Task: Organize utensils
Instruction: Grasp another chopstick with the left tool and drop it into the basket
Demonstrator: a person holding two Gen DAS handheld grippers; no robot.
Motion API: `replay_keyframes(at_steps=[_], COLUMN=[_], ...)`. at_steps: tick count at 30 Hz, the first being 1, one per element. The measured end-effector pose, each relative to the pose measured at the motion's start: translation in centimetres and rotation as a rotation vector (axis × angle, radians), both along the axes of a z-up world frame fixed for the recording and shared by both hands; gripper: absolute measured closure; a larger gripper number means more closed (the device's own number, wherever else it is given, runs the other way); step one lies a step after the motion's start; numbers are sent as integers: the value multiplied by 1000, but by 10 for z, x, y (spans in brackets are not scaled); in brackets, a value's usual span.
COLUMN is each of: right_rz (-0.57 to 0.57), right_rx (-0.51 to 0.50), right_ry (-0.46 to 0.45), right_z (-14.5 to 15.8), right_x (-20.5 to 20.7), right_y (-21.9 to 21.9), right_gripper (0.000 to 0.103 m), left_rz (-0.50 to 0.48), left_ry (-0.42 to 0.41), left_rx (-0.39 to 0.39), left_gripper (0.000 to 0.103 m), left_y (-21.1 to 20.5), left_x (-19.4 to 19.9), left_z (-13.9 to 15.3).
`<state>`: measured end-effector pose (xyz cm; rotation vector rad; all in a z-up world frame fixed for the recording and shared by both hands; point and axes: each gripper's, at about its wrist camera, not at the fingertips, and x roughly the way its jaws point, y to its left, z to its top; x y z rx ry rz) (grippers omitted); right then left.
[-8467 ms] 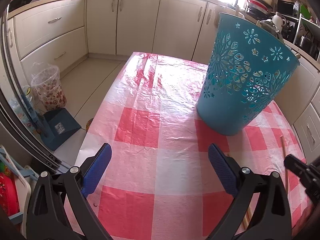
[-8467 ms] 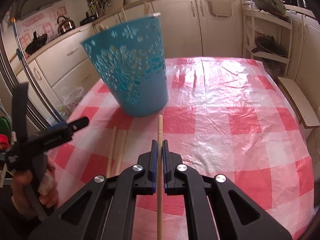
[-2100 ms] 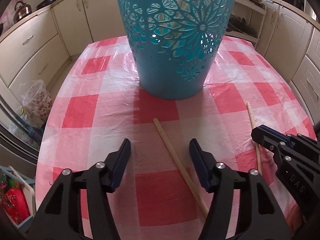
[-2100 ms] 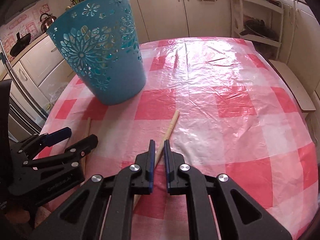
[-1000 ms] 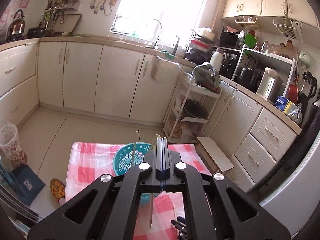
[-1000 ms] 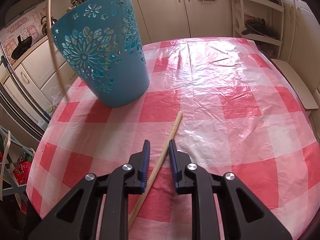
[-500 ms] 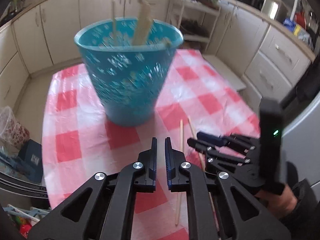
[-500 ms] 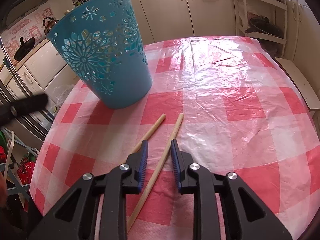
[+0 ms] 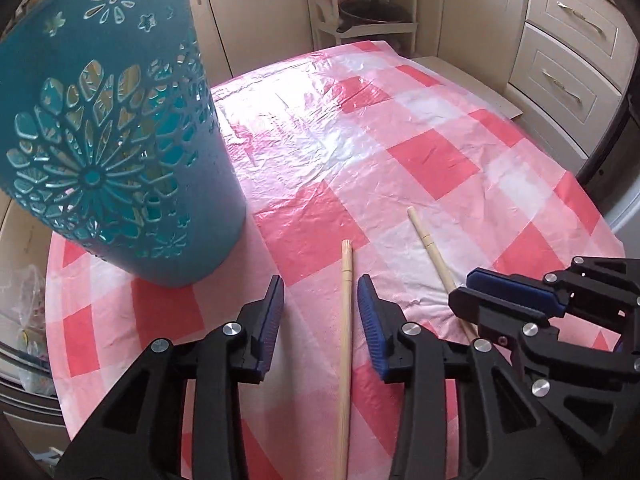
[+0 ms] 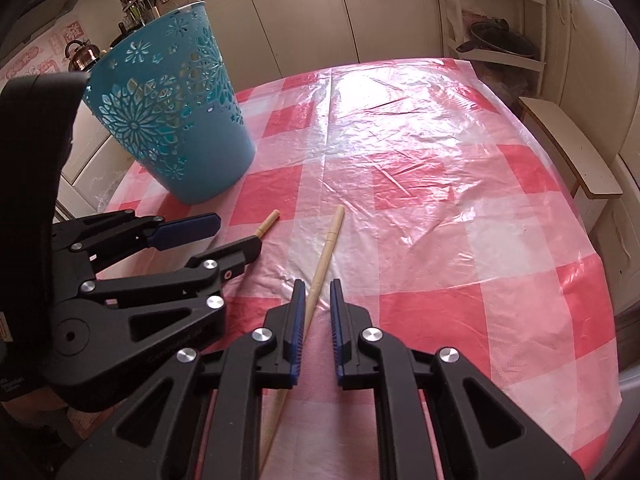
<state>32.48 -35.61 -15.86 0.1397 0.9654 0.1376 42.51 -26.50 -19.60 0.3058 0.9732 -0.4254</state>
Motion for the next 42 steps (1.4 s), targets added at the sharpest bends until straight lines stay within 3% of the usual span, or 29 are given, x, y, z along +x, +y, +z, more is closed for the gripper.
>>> replay_keyframes(at_steps=[1, 2, 3, 6, 10, 12, 16, 18, 21, 24, 29, 36, 42], right_rz=[-1, -3, -5, -5, 0, 4, 10, 13, 9, 3, 11, 7, 15], right_rx=[4, 11, 20, 33, 28, 25, 8, -8, -4, 11, 14, 47, 44], right_ry=[-1, -2, -5, -9, -16, -18, -23, -27, -33, -43, -56, -58, -60], right_z=[0, 0, -1, -1, -1, 0, 1, 1, 0, 0, 0, -1, -1], right_x=[1, 4, 4, 4, 4, 4, 4, 4, 3, 2, 4, 8, 9], right_y=[-1, -2, -3, -8, -3, 1, 8, 12, 12, 10, 12, 8, 10], right_gripper=[91, 91, 91, 91, 84, 80, 73, 72, 72, 71, 67, 66, 63], left_rz=[-19, -31, -39, -22, 14, 25, 91, 141, 217, 284, 384, 479, 464], left_ry=[7, 7, 1, 44, 53, -2, -223, -342, -432, -494, -568, -534, -525], left_rx=[-8, -3, 5, -73, -297, -400, -522, -549, -610, -635, -583, -603, -547], left_gripper=[94, 98, 98, 98, 98, 98, 98, 98, 98, 98, 98, 98, 98], left_y=[-2, -5, -6, 13, 63, 89, 130, 140, 148, 146, 133, 146, 141], left_x=[0, -2, -5, -12, -30, -35, -24, -10, 17, 47, 79, 99, 96], left_z=[0, 0, 0, 5, 57, 101, 194, 226, 250, 255, 237, 195, 178])
